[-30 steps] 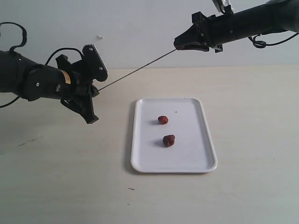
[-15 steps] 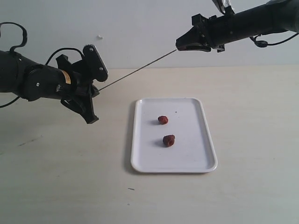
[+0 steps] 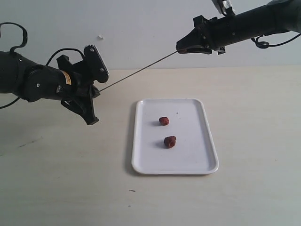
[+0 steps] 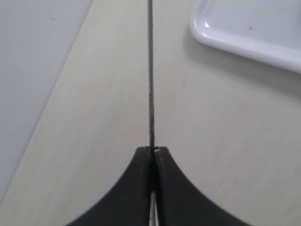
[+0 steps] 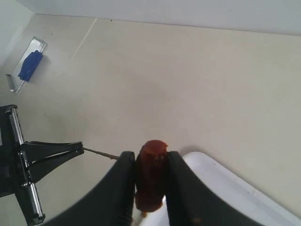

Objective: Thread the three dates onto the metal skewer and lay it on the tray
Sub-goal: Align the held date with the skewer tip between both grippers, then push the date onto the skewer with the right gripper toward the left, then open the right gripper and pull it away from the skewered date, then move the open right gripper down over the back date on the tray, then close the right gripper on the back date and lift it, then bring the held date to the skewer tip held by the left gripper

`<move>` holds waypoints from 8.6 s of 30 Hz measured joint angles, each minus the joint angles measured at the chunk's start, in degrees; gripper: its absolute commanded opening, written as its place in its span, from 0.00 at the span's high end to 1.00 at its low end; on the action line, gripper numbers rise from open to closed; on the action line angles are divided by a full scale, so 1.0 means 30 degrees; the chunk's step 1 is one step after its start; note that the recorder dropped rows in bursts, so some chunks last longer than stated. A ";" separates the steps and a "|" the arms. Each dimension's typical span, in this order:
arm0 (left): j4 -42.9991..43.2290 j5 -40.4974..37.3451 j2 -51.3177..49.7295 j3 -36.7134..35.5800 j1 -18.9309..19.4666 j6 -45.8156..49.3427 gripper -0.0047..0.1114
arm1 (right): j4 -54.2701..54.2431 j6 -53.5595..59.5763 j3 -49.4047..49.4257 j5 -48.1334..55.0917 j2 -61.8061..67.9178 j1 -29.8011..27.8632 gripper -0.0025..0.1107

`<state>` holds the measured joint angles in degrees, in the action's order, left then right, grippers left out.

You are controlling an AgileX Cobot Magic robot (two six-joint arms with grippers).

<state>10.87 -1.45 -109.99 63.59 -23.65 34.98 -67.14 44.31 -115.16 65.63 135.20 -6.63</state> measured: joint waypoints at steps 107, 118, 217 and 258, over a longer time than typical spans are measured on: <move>-0.0130 0.0959 0.0000 -0.0036 0.0419 -0.1532 0.96 | 0.0778 0.1345 0.0000 -0.0174 -0.1913 0.0674 0.38; -0.0130 -0.3381 0.0000 0.1713 0.0816 -0.3792 0.96 | 0.8971 0.0945 0.0000 0.1227 -0.3867 0.2039 0.50; -0.1980 -0.5609 0.0000 0.2633 0.2825 -0.7804 0.96 | 1.8243 -1.3971 0.0000 -0.0983 0.1852 0.7840 0.73; -0.4624 -0.9927 -0.1396 0.2887 -0.1213 -0.5794 0.96 | 1.1110 -1.4770 0.0000 -1.0577 0.0680 0.2953 0.74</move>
<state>-3.01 -31.23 -114.18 72.25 -27.29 17.60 -33.81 0.00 -115.16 33.90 137.24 2.23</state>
